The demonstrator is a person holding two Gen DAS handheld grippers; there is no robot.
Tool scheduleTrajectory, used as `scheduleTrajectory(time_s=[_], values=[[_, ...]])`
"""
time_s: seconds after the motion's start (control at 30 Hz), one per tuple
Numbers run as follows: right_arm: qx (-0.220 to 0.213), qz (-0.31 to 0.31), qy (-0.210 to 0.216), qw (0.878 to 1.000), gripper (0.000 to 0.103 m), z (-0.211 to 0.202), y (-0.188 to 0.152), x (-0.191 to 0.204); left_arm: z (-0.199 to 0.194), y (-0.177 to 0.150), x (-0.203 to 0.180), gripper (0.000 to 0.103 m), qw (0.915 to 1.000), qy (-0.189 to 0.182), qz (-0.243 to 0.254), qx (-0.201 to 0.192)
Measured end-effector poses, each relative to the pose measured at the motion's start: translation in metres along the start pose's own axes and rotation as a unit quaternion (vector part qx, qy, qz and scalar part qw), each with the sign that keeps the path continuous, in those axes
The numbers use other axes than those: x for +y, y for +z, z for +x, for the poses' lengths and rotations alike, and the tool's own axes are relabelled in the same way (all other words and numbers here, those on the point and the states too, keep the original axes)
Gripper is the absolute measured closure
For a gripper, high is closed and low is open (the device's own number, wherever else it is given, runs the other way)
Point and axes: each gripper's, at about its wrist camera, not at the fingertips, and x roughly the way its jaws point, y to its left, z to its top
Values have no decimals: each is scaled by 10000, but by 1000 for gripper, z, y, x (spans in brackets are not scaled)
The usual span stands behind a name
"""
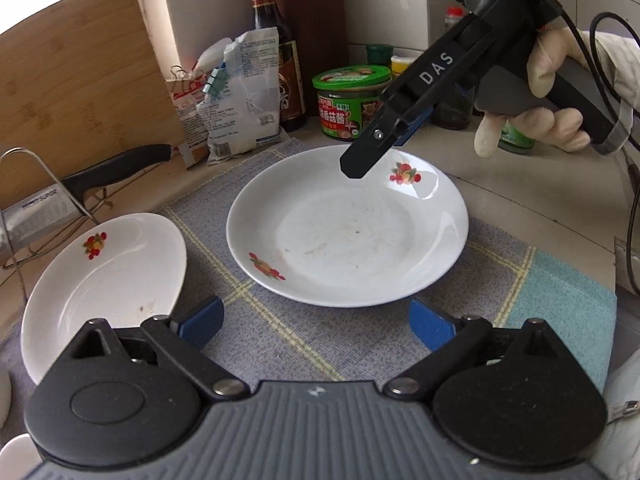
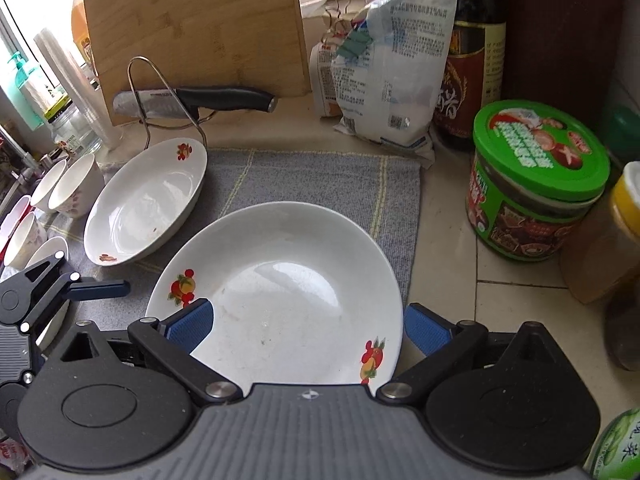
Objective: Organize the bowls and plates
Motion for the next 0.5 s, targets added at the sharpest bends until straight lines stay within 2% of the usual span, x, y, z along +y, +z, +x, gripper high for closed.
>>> scheduleTrajectory(time_s=[0.17,0.3,0.4,0.5], values=[[-445,-181,-7,9988,0,-20,-7,30,-38,-8,-6,3,9975,457,-521,-134],[-747,-346,22,9966,0,-27,-14,62,-65,-19,-9,3,9907,970,-948,-123],[-783,-449,237,9956,0,-27,-22,88,-88,-35,-7,1,9852,1179,-1235,-150],[-741,-692,125,9948,0,-24,-32,113,-108,-54,-1,1,9816,1304,-1382,-176]])
